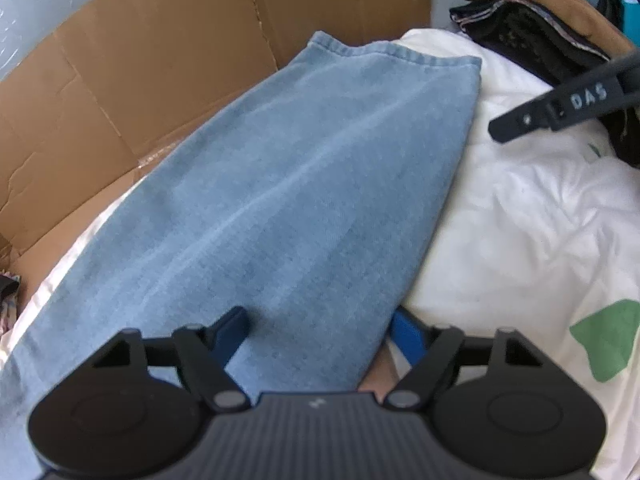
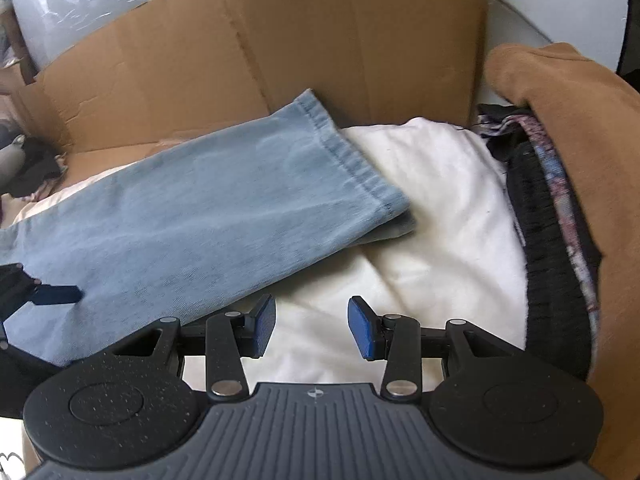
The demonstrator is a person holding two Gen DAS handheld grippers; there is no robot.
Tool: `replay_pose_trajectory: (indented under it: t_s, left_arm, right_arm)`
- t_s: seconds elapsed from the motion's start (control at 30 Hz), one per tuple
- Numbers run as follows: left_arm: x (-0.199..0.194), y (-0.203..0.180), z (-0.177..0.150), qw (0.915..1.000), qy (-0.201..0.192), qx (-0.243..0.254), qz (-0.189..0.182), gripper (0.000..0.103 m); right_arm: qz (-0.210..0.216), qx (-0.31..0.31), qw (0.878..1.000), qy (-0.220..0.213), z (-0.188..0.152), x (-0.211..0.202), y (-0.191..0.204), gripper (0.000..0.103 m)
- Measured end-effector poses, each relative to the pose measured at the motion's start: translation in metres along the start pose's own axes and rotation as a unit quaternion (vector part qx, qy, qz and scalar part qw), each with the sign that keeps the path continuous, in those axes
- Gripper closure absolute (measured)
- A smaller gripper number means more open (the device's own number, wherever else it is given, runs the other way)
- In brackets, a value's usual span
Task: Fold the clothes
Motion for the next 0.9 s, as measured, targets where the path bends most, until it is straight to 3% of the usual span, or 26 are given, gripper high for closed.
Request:
replay_pose_trajectory:
  t_s: [0.1, 0.2, 0.3, 0.37, 0.47, 0.73, 0.9]
  left_arm:
    - [-0.003, -0.006, -0.001, 0.9997, -0.011, 0.019, 0.006, 0.032]
    - [-0.005, -0.010, -0.001, 0.9991, -0.021, 0.035, 0.007, 0.038]
    - [-0.007, -0.003, 0.003, 0.9994, -0.027, 0.022, -0.002, 0.055]
    - [-0.009, 0.003, 0.006, 0.9994, -0.032, 0.012, -0.009, 0.074]
    - [-0.017, 0.011, 0.012, 0.9987, -0.042, -0.012, -0.027, 0.085]
    - [-0.027, 0.016, 0.015, 0.9975, -0.056, -0.024, -0.036, 0.082]
    - [-0.017, -0.002, 0.011, 0.9967, -0.051, 0.014, -0.062, 0.056]
  right_arm:
    - [-0.031, -0.028, 0.999, -0.004, -0.003, 0.005, 0.009, 0.056]
    - [-0.023, -0.043, 0.999, -0.001, -0.005, 0.008, 0.014, 0.056]
    - [0.003, -0.035, 0.999, 0.019, -0.004, 0.015, 0.015, 0.056]
    - [0.007, -0.042, 0.999, 0.021, -0.003, 0.018, 0.017, 0.056]
    - [0.013, -0.050, 0.999, 0.017, 0.000, 0.019, 0.019, 0.056]
    - [0.014, -0.059, 0.998, 0.002, 0.020, 0.023, 0.025, 0.056]
    - [-0.010, -0.072, 0.997, -0.021, 0.036, 0.021, 0.025, 0.056]
Point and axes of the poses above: each gripper's, at about its wrist camera, not at the fingertips, and x roughly the way its jaws point, y to its left, z to its top, the point moved 3 cm from there along x, roughly the way its jaws point, and after that the axes turned 1 degree about z, right-handed, at the moved point
